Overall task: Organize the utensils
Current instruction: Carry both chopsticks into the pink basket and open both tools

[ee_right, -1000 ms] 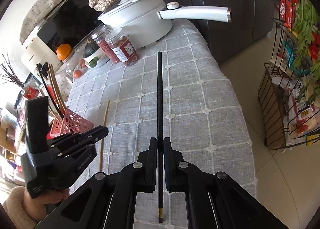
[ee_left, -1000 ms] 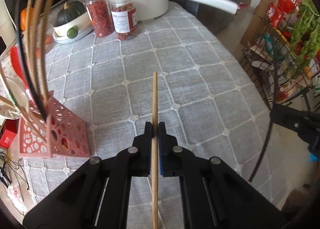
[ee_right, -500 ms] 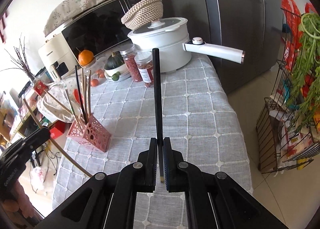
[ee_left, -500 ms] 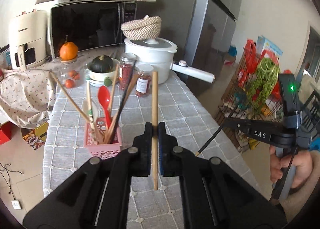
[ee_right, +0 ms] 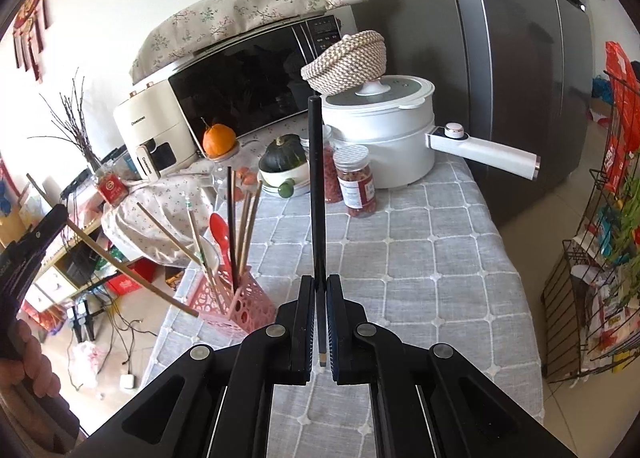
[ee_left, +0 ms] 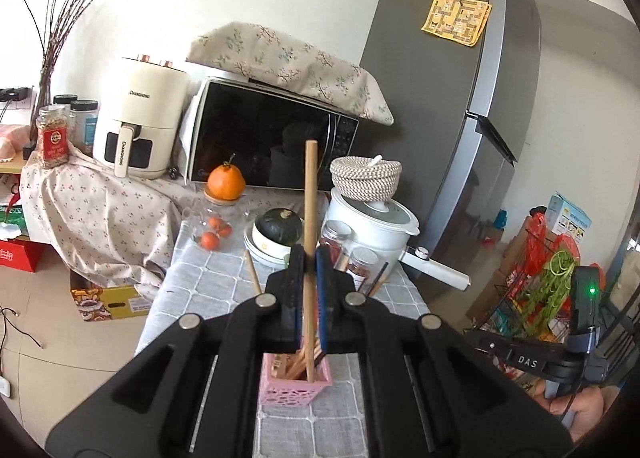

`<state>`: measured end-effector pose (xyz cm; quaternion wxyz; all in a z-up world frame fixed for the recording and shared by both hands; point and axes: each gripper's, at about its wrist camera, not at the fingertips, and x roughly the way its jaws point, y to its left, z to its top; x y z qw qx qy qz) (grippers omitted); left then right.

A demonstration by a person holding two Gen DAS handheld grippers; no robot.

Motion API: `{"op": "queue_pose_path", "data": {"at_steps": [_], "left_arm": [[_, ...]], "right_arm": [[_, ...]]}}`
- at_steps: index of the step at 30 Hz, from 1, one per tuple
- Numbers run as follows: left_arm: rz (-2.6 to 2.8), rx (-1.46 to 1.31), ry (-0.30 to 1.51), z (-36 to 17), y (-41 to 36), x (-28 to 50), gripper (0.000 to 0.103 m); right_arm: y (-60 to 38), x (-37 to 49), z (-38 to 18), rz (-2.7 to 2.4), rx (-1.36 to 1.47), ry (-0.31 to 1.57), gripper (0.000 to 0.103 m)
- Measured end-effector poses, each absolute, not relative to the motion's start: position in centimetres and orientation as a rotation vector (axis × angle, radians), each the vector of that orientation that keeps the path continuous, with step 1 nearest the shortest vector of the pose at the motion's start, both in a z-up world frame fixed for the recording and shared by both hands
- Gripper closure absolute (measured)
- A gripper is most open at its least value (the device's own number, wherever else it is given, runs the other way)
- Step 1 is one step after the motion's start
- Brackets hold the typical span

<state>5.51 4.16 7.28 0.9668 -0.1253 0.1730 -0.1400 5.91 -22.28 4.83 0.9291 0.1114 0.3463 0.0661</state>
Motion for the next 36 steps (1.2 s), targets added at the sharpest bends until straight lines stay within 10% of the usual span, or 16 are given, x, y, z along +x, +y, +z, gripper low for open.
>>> {"op": "queue_pose_path", "data": {"at_steps": [20, 25, 36], "left_arm": [[-0.242, -0.267, 0.564, 0.6, 3.1, 11.5, 0.096], [-0.236, -0.253, 0.566, 0.8, 3.2, 11.1, 0.055], [-0.233, -0.122, 0.688, 0.1, 4.2, 9.3, 0.026]], "right_arm": [[-19.6, 5.9, 7.3, 0.228, 0.289, 0.601, 0.097], [-18.9, 5.8, 8.2, 0.271, 0.330, 0.566, 0.097], [-15.6, 7.8, 7.5, 0.327, 0.333, 0.528, 0.097]]}}
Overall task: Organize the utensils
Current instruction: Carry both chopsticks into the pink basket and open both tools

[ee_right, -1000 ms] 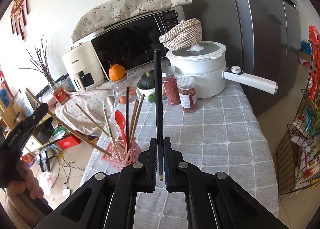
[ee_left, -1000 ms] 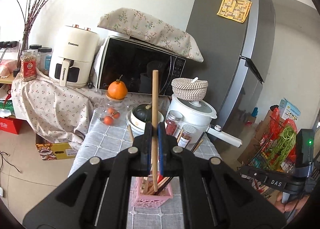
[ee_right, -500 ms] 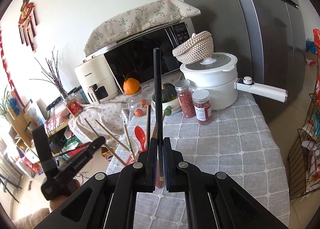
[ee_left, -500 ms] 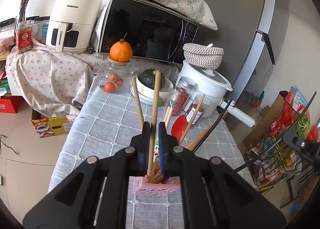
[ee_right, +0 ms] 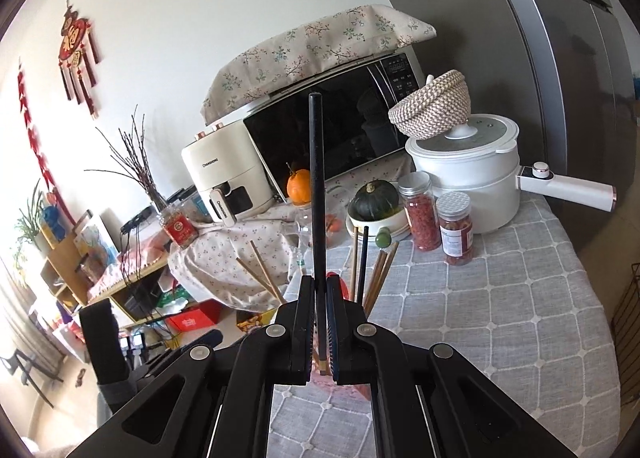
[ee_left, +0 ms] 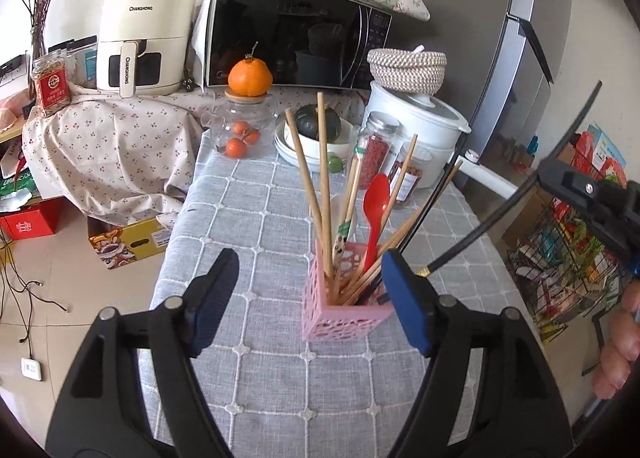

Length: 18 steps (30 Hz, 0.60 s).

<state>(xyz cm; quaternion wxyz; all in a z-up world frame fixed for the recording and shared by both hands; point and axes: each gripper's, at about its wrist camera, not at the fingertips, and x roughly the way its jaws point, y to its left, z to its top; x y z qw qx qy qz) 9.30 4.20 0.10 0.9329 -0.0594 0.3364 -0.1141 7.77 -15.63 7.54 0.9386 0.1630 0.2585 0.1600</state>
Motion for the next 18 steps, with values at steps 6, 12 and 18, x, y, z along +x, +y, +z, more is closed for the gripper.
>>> {"op": "queue_pose_path", "data": {"at_steps": [6, 12, 18], "left_arm": [[-0.207, -0.110, 0.766, -1.1, 4.9, 9.5, 0.021], [-0.199, -0.115, 0.811, -1.7, 4.7, 9.6, 0.020], [-0.175, -0.071, 0.822, -1.6, 3.8, 8.9, 0.020]], "right_arm": [[-14.6, 9.4, 5.6, 0.288, 0.314, 0.563, 0.097], [-13.5, 11.3, 2.8, 0.315, 0.322, 0.633, 0.097], [-13.7, 11.0, 2.8, 0.339, 0.340, 0.624, 0.077]]}}
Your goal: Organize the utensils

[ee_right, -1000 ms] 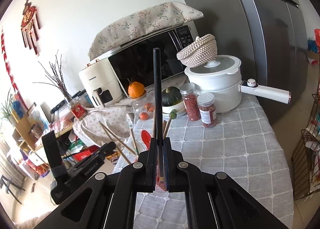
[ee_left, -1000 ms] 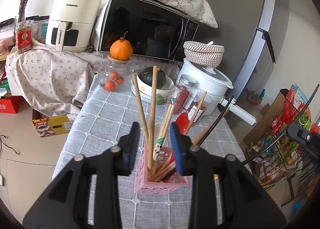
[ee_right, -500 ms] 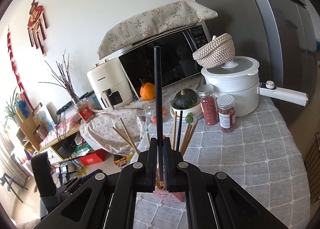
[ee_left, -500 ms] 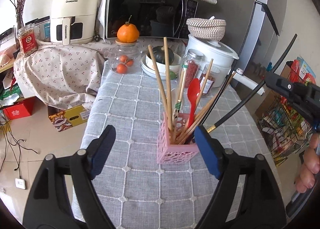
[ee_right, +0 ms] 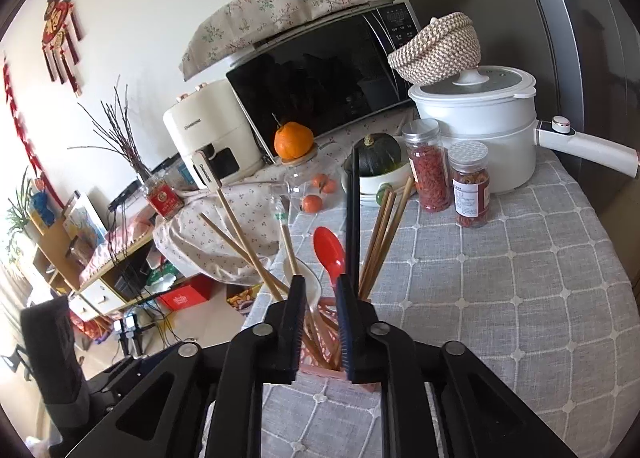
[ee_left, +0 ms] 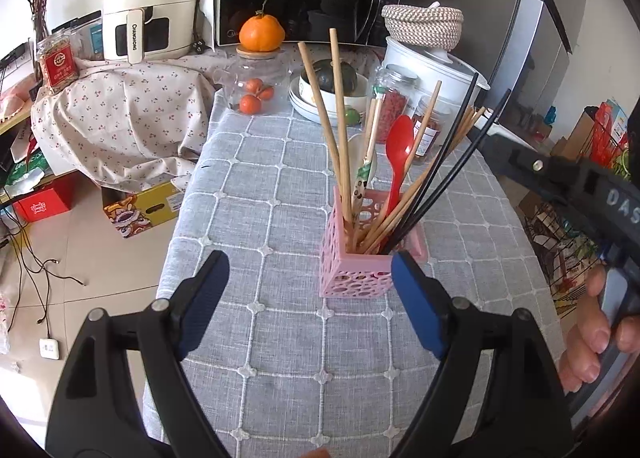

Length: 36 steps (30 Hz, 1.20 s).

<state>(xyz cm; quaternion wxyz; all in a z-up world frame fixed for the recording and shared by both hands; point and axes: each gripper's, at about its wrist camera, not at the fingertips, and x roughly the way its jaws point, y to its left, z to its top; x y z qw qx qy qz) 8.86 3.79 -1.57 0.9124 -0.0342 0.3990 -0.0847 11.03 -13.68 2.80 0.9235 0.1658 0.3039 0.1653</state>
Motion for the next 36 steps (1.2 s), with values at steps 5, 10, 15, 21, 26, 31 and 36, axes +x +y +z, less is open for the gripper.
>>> {"op": "queue_pose_path", "data": {"at_steps": [5, 10, 15, 21, 26, 31, 36], "left_arm": [[-0.123, -0.049, 0.842, -0.8, 3.1, 7.6, 0.020], [-0.112, -0.020, 0.811, 0.7, 2.0, 4.8, 0.011], [-0.118, 0.017, 0.743, 2.4, 0.5, 2.3, 0.007], [-0.128, 0.039, 0.687, 3.2, -1.0, 1.2, 0.006], [-0.115, 0.044, 0.685, 2.8, -1.5, 1.3, 0.005], [-0.120, 0.035, 0.704, 2.4, -1.7, 1.4, 0.005], [-0.131, 0.028, 0.718, 2.2, -1.8, 1.4, 0.005]], "right_arm": [[-15.2, 8.2, 5.3, 0.306, 0.309, 0.575, 0.048], [-16.5, 4.1, 6.2, 0.144, 0.160, 0.619, 0.020], [-19.3, 0.7, 5.4, 0.049, 0.166, 0.707, 0.011], [-21.1, -0.7, 4.8, -0.023, 0.123, 0.714, 0.009], [-21.8, -0.3, 5.0, -0.044, 0.130, 0.712, 0.009], [-21.1, 0.2, 5.0, -0.025, 0.122, 0.719, 0.009], [-20.9, 0.3, 4.8, -0.022, 0.119, 0.725, 0.009]]}}
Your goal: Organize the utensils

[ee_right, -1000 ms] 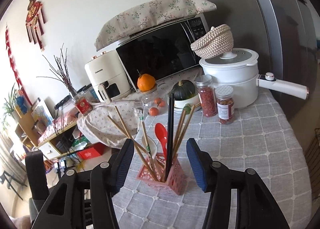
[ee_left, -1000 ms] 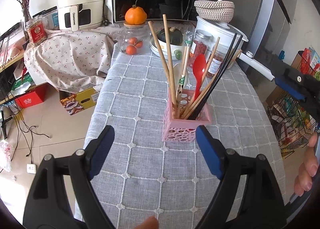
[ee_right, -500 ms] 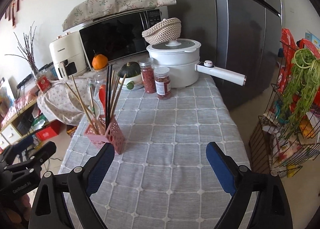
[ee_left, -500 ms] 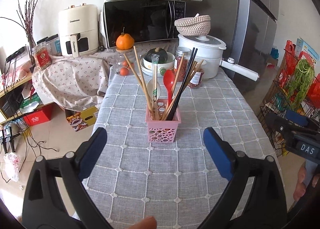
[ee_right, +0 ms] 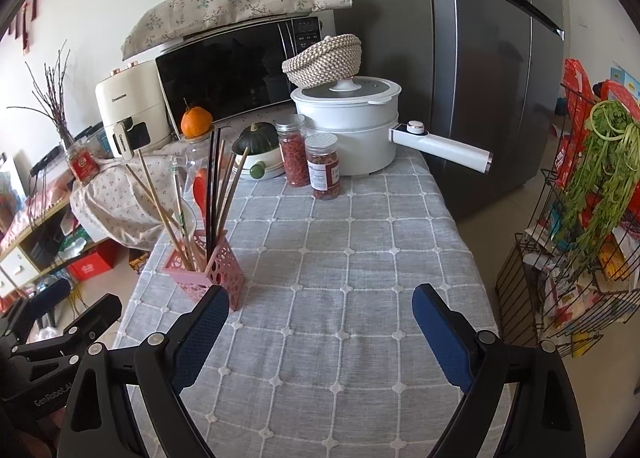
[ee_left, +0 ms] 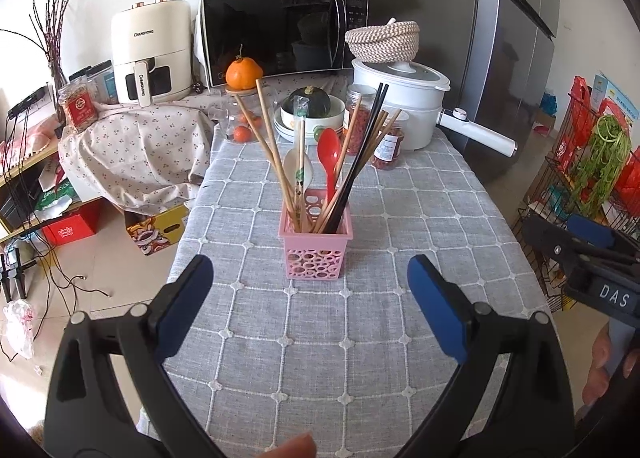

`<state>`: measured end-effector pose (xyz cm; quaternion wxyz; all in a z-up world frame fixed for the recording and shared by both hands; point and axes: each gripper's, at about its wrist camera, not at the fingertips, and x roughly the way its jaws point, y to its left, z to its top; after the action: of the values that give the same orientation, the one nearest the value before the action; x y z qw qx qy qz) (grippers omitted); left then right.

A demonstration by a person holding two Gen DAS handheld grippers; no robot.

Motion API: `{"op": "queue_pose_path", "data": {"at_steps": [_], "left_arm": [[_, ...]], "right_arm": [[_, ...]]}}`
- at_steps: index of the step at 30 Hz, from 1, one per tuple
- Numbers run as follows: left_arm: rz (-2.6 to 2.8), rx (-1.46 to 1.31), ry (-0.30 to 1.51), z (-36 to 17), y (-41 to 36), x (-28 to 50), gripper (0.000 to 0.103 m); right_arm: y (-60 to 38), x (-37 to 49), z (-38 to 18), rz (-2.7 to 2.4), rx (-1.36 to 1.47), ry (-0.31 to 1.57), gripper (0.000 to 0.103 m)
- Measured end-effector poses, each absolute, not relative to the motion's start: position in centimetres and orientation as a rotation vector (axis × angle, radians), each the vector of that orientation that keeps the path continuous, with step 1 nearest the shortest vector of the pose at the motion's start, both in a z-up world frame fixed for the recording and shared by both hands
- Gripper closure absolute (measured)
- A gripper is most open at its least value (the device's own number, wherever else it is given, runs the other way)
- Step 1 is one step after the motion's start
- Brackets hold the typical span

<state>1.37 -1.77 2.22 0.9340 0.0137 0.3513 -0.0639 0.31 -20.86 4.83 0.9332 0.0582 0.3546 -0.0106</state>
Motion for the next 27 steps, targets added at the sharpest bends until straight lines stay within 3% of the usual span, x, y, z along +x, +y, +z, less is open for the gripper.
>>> {"op": "queue_pose_path", "data": {"at_steps": [27], "left_arm": [[-0.127, 0.021, 0.732, 2.14, -1.61, 1.58, 0.005]], "right_arm": [[-19.88, 0.82, 4.47, 0.006, 0.111, 0.740, 0.009]]}}
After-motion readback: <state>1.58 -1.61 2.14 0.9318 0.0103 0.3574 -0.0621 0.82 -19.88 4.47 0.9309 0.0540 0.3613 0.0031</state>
